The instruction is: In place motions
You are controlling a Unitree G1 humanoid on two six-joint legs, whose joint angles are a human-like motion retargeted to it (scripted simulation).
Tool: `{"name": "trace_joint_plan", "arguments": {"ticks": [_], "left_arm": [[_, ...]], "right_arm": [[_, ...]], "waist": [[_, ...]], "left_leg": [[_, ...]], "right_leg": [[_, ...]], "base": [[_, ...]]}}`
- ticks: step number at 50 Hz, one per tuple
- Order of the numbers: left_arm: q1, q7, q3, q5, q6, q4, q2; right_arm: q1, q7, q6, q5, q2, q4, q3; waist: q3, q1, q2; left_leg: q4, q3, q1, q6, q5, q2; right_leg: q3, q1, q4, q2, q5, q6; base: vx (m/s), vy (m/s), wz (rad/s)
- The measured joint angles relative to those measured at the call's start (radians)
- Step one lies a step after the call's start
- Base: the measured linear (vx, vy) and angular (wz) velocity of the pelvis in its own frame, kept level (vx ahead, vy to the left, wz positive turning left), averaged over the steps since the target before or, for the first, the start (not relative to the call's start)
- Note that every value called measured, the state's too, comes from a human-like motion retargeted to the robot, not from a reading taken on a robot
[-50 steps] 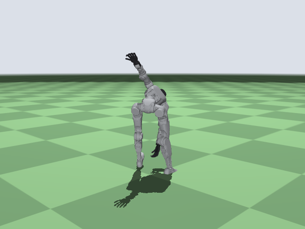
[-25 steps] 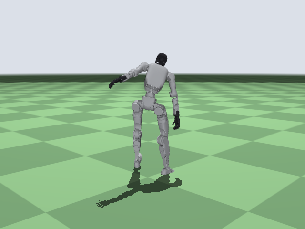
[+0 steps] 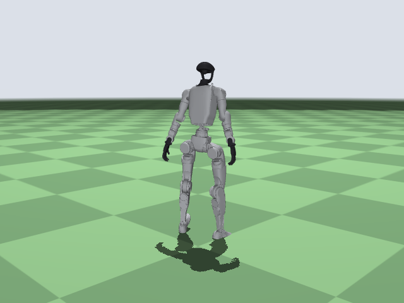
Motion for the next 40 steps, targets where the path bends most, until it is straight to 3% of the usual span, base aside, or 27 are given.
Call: {"name": "trace_joint_plan", "arguments": {"ticks": [8, 13, 18, 20, 23, 25, 30, 35, 40], "left_arm": [[-0.104, -0.055, -0.176, -0.06, 0.034, 0.033, 0.045], [-0.198, -0.052, -0.231, -0.175, 0.028, 0.054, 0.062], [-0.314, -0.069, -0.298, -0.204, 0.04, 0.06, 0.121], [-0.375, -0.064, -0.335, -0.2, 0.036, 0.052, 0.15], [-0.508, -0.057, -0.398, -0.197, 0.026, 0.03, 0.198], [-0.575, -0.05, -0.436, -0.185, 0.015, 0.011, 0.219], [-0.698, -0.053, -0.509, -0.142, 0.014, -0.044, 0.215], [-0.823, -0.038, -0.504, -0.189, 0.007, -0.057, 0.214], [-0.91, -0.051, -0.503, -0.24, 0.005, -0.117, 0.226]], "right_arm": [[0.034, 0.027, 0.004, -0.103, -0.056, 0.043, -0.121], [0.027, 0.021, -0.004, -0.038, -0.097, 0.069, -0.224], [0.009, 0.024, -0.028, 0.078, -0.131, 0.087, -0.298], [0.009, 0.023, -0.041, 0.118, -0.145, 0.087, -0.325], [-0.003, 0.016, -0.06, 0.172, -0.162, 0.092, -0.364], [0.015, 0.003, -0.066, 0.209, -0.18, 0.101, -0.369], [0.097, -0.047, -0.069, 0.251, -0.222, 0.106, -0.373], [0.108, -0.12, -0.048, 0.191, -0.258, 0.104, -0.313], [0.101, -0.145, -0.064, 0.259, -0.289, 0.102, -0.292]], "waist": [[-0.036, -0.114, 0.0], [0.004, -0.192, -0.01], [0.09, -0.231, -0.049], [0.151, -0.235, -0.073], [0.294, -0.221, -0.107], [0.33, -0.211, -0.108], [0.33, -0.181, -0.097], [0.33, -0.232, -0.098], [0.33, -0.265, -0.091]], "left_leg": [[-0.008, 0.051, -0.007, -0.01, -0.001, 0.03], [-0.01, 0.087, -0.017, -0.015, 0.009, 0.053], [-0.013, 0.129, -0.029, -0.019, 0.023, 0.069], [-0.012, 0.139, -0.039, -0.018, 0.033, 0.072], [-0.004, 0.138, -0.059, -0.015, 0.051, 0.077], [0.003, 0.142, -0.122, -0.012, 0.066, 0.083], [-0.007, 0.164, -0.299, -0.009, 0.116, 0.093], [-0.005, 0.161, -0.493, -0.009, 0.16, 0.117], [-0.01, 0.178, -0.66, -0.005, 0.189, 0.146]], "right_leg": [[0.046, -0.047, 0.0, 0.03, 0.017, -0.003], [0.079, -0.087, 0.004, 0.05, 0.04, -0.007], [0.11, -0.131, 0.006, 0.063, 0.071, -0.008], [0.12, -0.151, 0.007, 0.065, 0.086, -0.011], [0.125, -0.178, 0.012, 0.067, 0.107, -0.019], [0.128, -0.241, 0.007, 0.071, 0.129, -0.025], [0.146, -0.427, -0.017, 0.075, 0.191, -0.026], [0.16, -0.611, -0.029, 0.097, 0.234, -0.058], [0.183, -0.787, -0.043, 0.134, 0.268, -0.076]], "base": [[-0.04, -0.08, -0.36], [-0.2, -0.09, -0.4], [-0.29, -0.14, -0.49], [-0.37, -0.21, -0.34], [-0.49, -0.21, -0.13], [-0.45, -0.22, -0.15], [-0.38, -0.17, -0.18], [-0.39, -0.09, 0.18], [-0.22, -0.05, -0.04]]}}
